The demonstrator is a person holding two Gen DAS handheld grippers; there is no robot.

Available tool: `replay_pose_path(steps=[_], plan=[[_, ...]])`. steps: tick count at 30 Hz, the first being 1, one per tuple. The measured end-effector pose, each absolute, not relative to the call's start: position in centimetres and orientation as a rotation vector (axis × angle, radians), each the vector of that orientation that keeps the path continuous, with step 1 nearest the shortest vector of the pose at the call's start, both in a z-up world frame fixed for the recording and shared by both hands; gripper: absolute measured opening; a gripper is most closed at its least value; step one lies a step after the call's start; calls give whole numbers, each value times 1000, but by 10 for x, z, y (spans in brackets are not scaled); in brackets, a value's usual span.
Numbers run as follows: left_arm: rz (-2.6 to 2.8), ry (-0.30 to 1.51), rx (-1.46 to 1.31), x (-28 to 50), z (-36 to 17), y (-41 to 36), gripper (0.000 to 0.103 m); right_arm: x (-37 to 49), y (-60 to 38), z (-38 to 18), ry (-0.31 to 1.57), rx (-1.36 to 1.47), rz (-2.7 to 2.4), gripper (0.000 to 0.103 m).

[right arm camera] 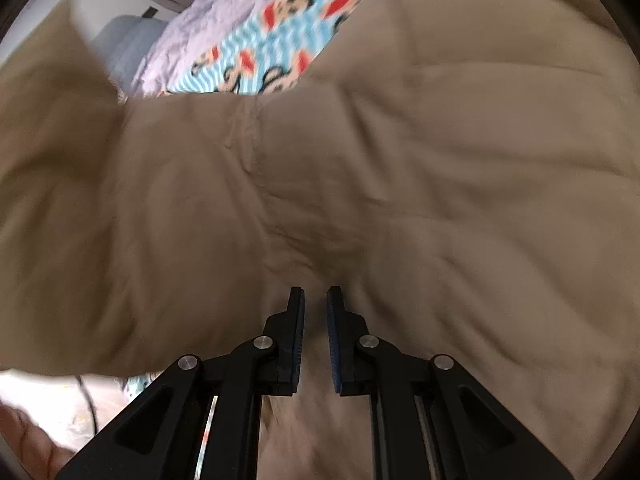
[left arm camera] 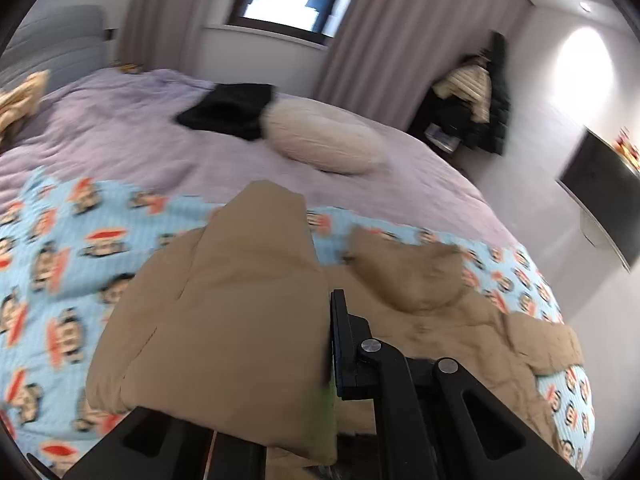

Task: Fold large clothes

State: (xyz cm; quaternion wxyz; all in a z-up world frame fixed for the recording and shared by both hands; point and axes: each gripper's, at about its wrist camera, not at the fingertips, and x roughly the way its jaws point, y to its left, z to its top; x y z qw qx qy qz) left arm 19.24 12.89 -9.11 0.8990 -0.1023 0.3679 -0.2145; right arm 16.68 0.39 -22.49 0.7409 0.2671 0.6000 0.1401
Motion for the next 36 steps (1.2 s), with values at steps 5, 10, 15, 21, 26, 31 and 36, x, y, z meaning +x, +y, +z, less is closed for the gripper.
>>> replay_pose_path(steps=[5, 10, 15, 21, 26, 31, 36], plan=[[-552, 833, -66, 184, -112, 9, 11, 117, -89, -188, 1239, 550, 149, 12], [-543, 947, 109, 165, -175, -66, 46, 69, -177, -180, 1239, 542, -47, 13], [-498, 954, 141, 140, -188, -63, 89, 51, -198, -187, 1249, 575, -85, 13], [-438, 912, 47, 128, -150, 25, 89, 67, -201, -169, 1229, 472, -55, 24], [-234, 949, -55, 148, -158, 120, 89, 76, -153, -121, 1085, 243, 55, 74], [-154, 1127, -245, 171, -216, 184, 88, 112, -54, -109, 1026, -59, 187, 74], [-125, 1144, -226, 169, -244, 185, 89, 138, 27, -146, 1021, -423, 170, 74]])
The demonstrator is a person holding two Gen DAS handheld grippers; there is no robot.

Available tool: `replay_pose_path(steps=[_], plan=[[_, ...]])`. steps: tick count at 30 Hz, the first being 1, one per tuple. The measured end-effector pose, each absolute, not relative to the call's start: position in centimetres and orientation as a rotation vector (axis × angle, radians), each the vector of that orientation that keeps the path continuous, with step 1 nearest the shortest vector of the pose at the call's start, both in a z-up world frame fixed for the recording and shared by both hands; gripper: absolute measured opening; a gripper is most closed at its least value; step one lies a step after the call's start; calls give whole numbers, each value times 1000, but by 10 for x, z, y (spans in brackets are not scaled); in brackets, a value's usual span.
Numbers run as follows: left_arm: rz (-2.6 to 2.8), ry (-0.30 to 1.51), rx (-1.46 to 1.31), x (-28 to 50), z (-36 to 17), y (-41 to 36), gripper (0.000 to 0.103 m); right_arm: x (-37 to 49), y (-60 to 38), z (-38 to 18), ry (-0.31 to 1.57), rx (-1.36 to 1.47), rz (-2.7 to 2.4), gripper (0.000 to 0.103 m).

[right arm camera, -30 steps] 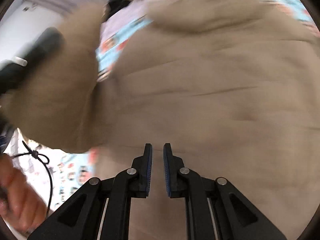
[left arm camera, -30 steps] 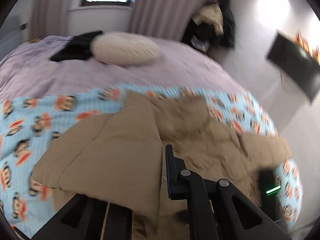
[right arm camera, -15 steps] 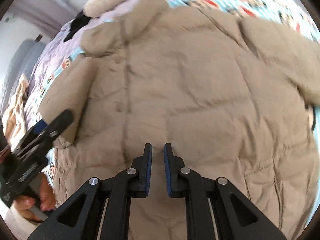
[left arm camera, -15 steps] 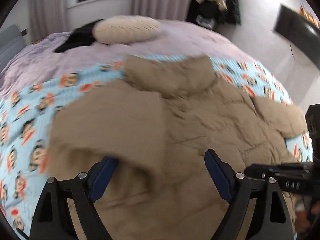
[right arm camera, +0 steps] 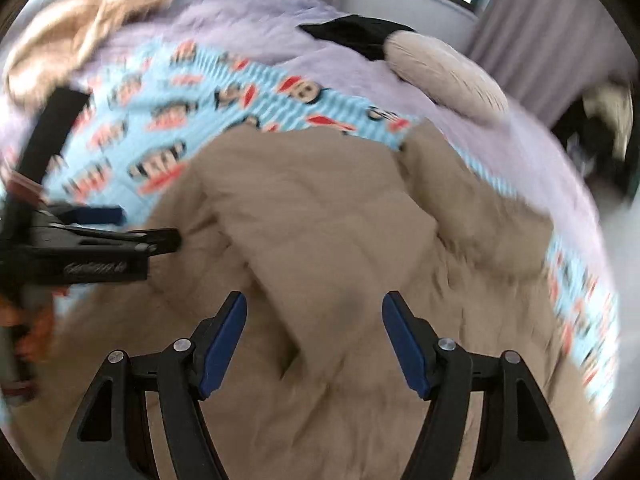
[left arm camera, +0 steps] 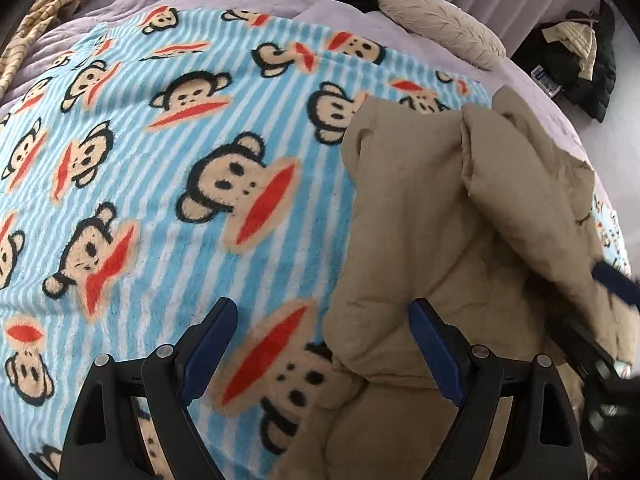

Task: Fold large clothes

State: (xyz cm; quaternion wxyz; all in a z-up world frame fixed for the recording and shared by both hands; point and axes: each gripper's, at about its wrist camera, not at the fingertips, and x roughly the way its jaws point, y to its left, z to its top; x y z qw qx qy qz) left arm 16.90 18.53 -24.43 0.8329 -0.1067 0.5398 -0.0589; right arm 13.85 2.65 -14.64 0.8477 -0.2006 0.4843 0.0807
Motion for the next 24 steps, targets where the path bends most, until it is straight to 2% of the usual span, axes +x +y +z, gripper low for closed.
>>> replay_pose_path(steps=[4, 8, 13, 14, 15, 16, 17, 18, 19, 21, 24], plan=[[-138, 1149, -197, 166, -248, 181, 89, 161, 12, -153, 943, -425, 9, 72], [-243, 1119, -331, 185, -231, 195, 88, 168, -80, -132, 950, 23, -182, 72], [-331, 1175, -497, 241, -241, 199, 88, 161, -152, -158, 1053, 425, -146, 72], [-326, 1207, -501, 253, -248, 194, 82, 160, -161, -163, 1060, 506, -136, 72], [-338, 1212, -502, 260, -251, 188, 67, 157, -168, -166, 1057, 559, -133, 67], [-357, 1212, -505, 263, -251, 183, 28, 155, -175, -169, 1048, 633, -130, 46], [-352, 1210, -490, 264, -245, 178, 21, 155, -183, -174, 1052, 707, -123, 30], [-329, 1185, -455, 263, -235, 174, 18, 155, -187, -177, 1062, 737, -117, 6], [-332, 1138, -400, 258, -219, 169, 13, 154, -191, -182, 1069, 777, -112, 6], [-336, 1068, -280, 247, -199, 161, 13, 147, -193, -183, 1068, 782, -110, 6], [-284, 1070, -104, 249, -208, 154, 13, 142, -187, -188, 1080, 733, -102, 6]])
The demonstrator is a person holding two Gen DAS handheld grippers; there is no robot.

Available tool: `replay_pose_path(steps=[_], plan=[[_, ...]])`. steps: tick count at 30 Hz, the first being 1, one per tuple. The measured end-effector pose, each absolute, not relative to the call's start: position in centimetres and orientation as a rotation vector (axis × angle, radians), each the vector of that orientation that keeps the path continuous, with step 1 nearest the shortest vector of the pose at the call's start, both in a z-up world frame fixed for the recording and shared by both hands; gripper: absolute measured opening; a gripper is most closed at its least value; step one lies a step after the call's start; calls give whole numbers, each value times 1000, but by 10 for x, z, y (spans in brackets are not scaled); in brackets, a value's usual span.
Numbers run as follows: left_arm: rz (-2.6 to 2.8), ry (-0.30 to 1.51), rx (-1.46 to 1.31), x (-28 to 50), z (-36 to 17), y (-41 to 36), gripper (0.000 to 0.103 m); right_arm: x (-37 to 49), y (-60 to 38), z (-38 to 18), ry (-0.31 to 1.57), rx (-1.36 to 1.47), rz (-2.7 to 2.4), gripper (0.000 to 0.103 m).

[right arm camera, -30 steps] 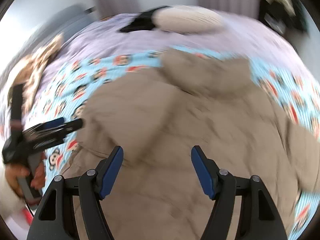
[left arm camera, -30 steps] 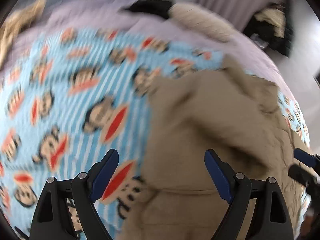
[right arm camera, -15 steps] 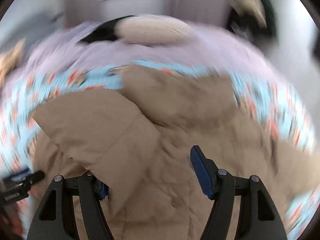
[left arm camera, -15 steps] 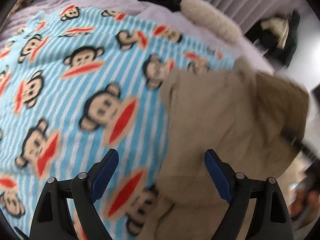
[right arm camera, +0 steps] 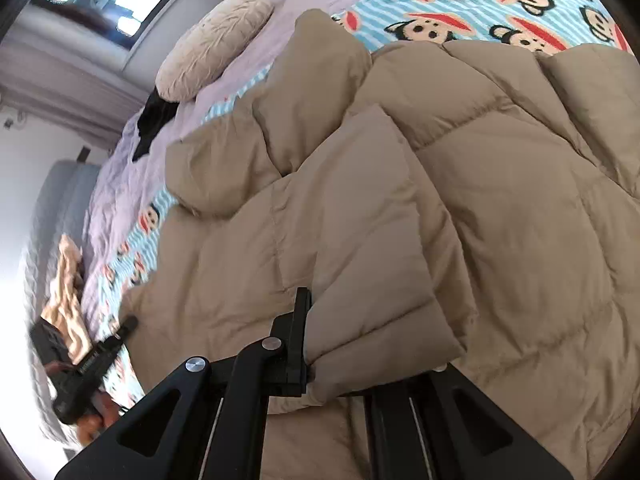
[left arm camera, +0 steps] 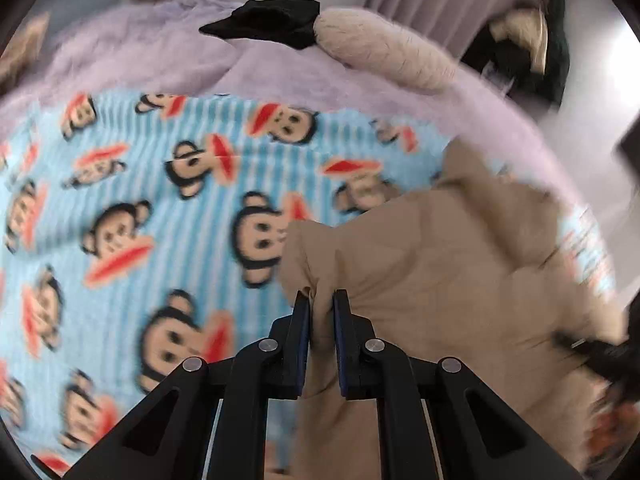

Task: Fold large clothes

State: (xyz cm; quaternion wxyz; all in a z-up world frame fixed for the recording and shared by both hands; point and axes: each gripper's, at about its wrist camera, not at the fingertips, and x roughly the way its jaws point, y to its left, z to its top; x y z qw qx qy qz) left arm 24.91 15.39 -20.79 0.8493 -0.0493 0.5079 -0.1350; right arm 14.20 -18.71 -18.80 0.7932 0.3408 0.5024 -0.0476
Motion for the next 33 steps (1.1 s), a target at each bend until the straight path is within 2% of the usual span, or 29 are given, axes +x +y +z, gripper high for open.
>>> replay_pose_path(steps=[3, 6, 8, 10, 12, 13, 15, 16, 17, 18, 23, 26, 28, 33], plan=[[-220, 1128, -92, 262, -237, 162, 13, 148, -189, -210, 1114, 759, -102, 6], [-151, 1123, -109, 256, -240, 168, 13, 155, -187, -224, 1112, 767, -112, 6], [-96, 1096, -72, 251, -229, 174, 13, 154, -189, -220, 1117, 781, -104, 14], [-73, 1071, -56, 243, -214, 184, 13, 147, -193, -209, 1159, 727, -112, 31], [-110, 1055, -92, 231, -195, 199, 13, 132, -201, -193, 1164, 655, -151, 43], [-128, 1053, -98, 225, -190, 202, 13, 125, -205, -185, 1155, 625, -181, 43], [-184, 1061, -90, 210, -180, 204, 13, 105, -215, -168, 1120, 573, -242, 41], [-210, 1064, -85, 203, -178, 199, 13, 98, -219, -163, 1104, 566, -253, 25], [-247, 1069, -77, 196, -178, 190, 13, 93, -222, -157, 1085, 560, -251, 18], [-283, 1076, -63, 190, -180, 181, 13, 92, -222, -152, 1072, 547, -244, 15], [-270, 1135, 7, 180, -215, 142, 13, 113, -207, -146, 1026, 465, -189, 15], [-204, 1158, -18, 182, -235, 141, 13, 124, -203, -164, 1084, 437, -193, 15], [-193, 1154, -23, 183, -239, 143, 13, 128, -205, -189, 1177, 439, -227, 15], [-164, 1162, 48, 184, -227, 137, 14, 109, -219, -191, 1167, 523, -223, 13]])
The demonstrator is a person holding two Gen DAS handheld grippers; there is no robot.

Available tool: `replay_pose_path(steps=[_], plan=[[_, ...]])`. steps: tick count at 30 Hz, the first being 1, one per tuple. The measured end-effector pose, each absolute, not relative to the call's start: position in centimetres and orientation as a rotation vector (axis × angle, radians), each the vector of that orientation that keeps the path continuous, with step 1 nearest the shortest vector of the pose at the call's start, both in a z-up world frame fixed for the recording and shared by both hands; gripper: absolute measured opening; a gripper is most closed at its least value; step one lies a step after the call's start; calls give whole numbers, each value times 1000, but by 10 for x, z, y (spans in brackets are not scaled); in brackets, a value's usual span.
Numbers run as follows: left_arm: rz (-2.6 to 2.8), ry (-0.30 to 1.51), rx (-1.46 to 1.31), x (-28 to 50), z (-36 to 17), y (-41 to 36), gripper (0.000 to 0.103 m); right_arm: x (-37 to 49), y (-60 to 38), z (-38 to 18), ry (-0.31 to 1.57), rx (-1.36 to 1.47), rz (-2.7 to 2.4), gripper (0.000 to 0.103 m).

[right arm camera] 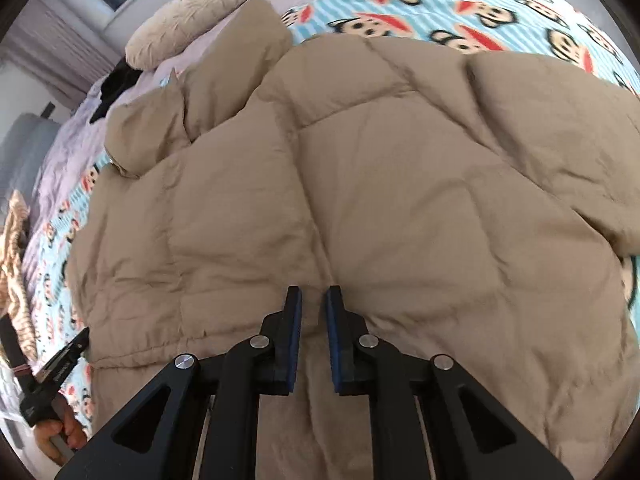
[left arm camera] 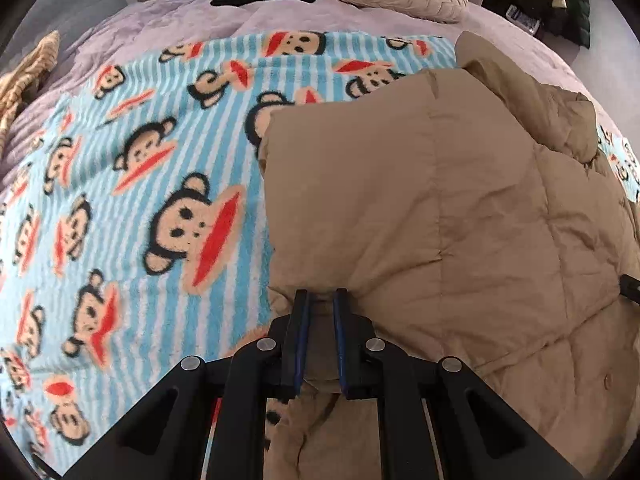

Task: Fold large clothes

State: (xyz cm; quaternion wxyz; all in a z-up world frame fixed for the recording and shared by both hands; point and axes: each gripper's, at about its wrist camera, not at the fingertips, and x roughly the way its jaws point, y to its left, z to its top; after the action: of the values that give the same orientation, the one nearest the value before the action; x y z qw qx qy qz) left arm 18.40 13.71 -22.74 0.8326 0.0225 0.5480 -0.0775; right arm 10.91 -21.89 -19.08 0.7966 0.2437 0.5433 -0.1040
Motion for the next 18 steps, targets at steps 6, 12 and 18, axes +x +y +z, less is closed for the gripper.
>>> replay_pose_path(steps=[6, 12, 18], plan=[[-188, 1137, 62, 156, -192, 117, 14, 69, -242, -172, 1137, 618, -192, 31], [-220, 1148, 108, 122, -173, 64, 65, 23, -264, -168, 1118, 738, -199, 56], [-280, 1117, 125, 94, -159, 6, 101, -10, -291, -166, 1098, 809, -234, 73]])
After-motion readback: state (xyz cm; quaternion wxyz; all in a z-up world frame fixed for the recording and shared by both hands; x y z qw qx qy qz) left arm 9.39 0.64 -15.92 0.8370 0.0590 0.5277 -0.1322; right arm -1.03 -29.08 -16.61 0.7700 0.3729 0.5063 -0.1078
